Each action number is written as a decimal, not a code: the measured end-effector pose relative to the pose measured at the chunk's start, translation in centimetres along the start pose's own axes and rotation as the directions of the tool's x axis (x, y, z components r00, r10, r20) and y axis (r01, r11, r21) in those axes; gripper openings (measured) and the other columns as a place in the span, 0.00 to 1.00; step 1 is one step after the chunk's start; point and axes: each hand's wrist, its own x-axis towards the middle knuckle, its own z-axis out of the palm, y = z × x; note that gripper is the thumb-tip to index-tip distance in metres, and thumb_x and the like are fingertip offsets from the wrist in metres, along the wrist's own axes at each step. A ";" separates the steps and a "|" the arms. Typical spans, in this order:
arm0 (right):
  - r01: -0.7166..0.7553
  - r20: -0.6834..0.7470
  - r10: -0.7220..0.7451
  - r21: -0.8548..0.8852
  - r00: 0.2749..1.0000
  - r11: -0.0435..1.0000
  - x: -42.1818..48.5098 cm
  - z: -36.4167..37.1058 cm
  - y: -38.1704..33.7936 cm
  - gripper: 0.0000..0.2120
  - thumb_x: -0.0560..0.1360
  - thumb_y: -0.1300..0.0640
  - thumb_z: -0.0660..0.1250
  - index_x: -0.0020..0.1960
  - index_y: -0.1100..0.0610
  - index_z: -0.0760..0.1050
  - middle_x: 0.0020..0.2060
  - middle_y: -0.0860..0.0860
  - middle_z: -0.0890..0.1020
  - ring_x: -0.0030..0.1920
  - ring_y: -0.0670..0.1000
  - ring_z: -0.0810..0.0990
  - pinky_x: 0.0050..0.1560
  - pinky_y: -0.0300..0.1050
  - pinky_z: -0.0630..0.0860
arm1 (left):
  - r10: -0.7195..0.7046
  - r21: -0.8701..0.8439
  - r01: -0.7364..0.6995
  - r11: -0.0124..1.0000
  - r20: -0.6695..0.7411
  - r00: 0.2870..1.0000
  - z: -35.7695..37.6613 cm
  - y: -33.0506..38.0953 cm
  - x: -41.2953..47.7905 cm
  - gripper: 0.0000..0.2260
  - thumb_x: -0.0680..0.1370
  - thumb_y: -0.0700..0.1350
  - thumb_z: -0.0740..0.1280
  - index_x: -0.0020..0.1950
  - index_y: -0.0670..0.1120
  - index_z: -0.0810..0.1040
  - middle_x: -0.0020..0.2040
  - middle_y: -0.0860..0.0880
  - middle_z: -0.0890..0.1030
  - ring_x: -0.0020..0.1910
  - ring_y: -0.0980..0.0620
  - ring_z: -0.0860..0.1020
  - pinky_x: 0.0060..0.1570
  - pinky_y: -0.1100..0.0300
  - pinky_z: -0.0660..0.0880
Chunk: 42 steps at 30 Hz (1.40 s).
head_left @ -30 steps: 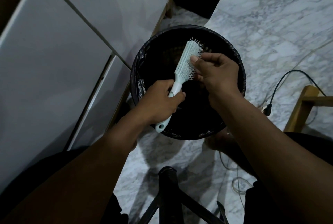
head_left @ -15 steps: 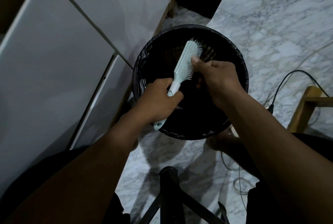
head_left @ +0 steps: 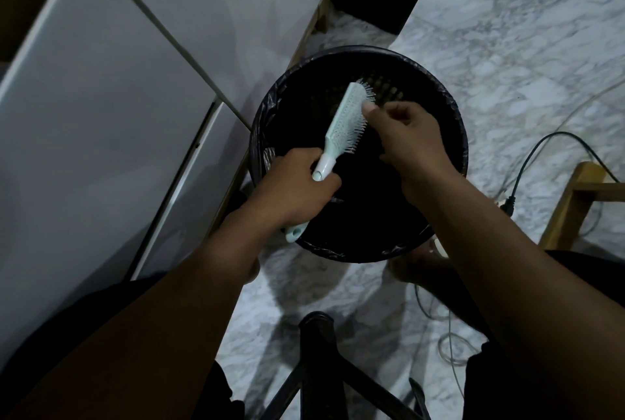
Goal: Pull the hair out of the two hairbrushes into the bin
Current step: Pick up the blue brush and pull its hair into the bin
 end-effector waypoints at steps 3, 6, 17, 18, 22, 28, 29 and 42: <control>0.101 0.013 -0.101 0.030 0.995 0.994 0.0 -0.2 0.0 0.30 0.73 0.47 0.77 0.71 0.53 0.72 0.64 0.52 0.77 0.62 0.50 0.79 0.61 0.50 0.79 | 0.002 -0.105 0.012 0.994 0.137 0.991 -0.1 0.4 -0.2 0.06 0.77 0.47 0.70 0.40 0.49 0.79 0.29 0.54 0.78 0.27 0.56 0.77 0.32 0.58 0.75; 0.175 -0.013 -0.174 0.071 0.985 0.982 0.1 -0.4 0.3 0.21 0.72 0.55 0.79 0.62 0.57 0.79 0.54 0.51 0.82 0.54 0.49 0.84 0.58 0.50 0.83 | 0.016 -0.177 0.035 0.984 0.277 0.961 -0.2 1.0 -0.6 0.08 0.78 0.45 0.70 0.39 0.48 0.77 0.27 0.53 0.76 0.25 0.56 0.77 0.29 0.61 0.72; -0.052 -0.018 0.075 0.563 0.997 0.825 0.6 -0.7 -0.6 0.09 0.77 0.57 0.74 0.39 0.58 0.79 0.38 0.52 0.83 0.44 0.53 0.83 0.51 0.50 0.83 | 0.026 -0.184 0.029 0.982 0.288 0.957 -0.6 1.3 -0.7 0.10 0.78 0.43 0.69 0.37 0.48 0.76 0.25 0.55 0.74 0.24 0.57 0.74 0.27 0.65 0.70; -0.144 0.044 0.152 0.649 0.987 0.747 0.7 -0.8 -0.9 0.09 0.78 0.56 0.72 0.41 0.58 0.79 0.39 0.53 0.83 0.45 0.53 0.83 0.51 0.50 0.83 | 0.016 -0.168 0.033 0.985 0.283 0.959 -0.6 1.3 -0.7 0.11 0.78 0.43 0.69 0.36 0.49 0.76 0.24 0.55 0.74 0.24 0.57 0.74 0.26 0.66 0.70; -0.233 0.044 0.254 0.575 0.966 0.785 1.3 -1.3 -0.9 0.14 0.81 0.45 0.65 0.48 0.55 0.81 0.52 0.52 0.86 0.55 0.52 0.83 0.57 0.51 0.80 | -0.058 -0.138 0.089 0.986 0.219 0.974 -0.6 1.1 -0.6 0.11 0.78 0.44 0.68 0.35 0.49 0.74 0.24 0.55 0.75 0.23 0.59 0.74 0.25 0.68 0.69; 0.163 0.158 -0.165 0.025 0.974 0.986 -0.4 0.7 0.5 0.21 0.71 0.53 0.79 0.63 0.49 0.78 0.59 0.53 0.82 0.53 0.50 0.85 0.49 0.43 0.83 | -0.107 -0.127 0.126 0.984 0.148 0.983 -0.8 1.0 -0.1 0.09 0.79 0.43 0.67 0.39 0.45 0.73 0.27 0.51 0.76 0.21 0.59 0.74 0.28 0.62 0.69; 0.234 0.177 -0.224 -0.036 0.958 0.972 -0.4 1.1 1.0 0.22 0.70 0.53 0.79 0.63 0.50 0.80 0.60 0.54 0.82 0.52 0.51 0.86 0.50 0.45 0.84 | -0.106 -0.140 0.130 0.982 0.165 0.981 -0.8 1.1 -0.1 0.10 0.79 0.43 0.66 0.38 0.45 0.73 0.27 0.50 0.76 0.21 0.59 0.74 0.28 0.62 0.69; 0.301 -0.163 -0.336 -0.205 0.928 0.931 0.0 1.0 1.3 0.11 0.78 0.50 0.71 0.42 0.55 0.80 0.34 0.43 0.82 0.33 0.41 0.82 0.41 0.37 0.80 | -0.011 -0.210 0.054 0.976 0.198 0.980 -0.4 1.3 -0.2 0.10 0.79 0.40 0.66 0.39 0.44 0.71 0.27 0.51 0.74 0.21 0.60 0.74 0.25 0.67 0.69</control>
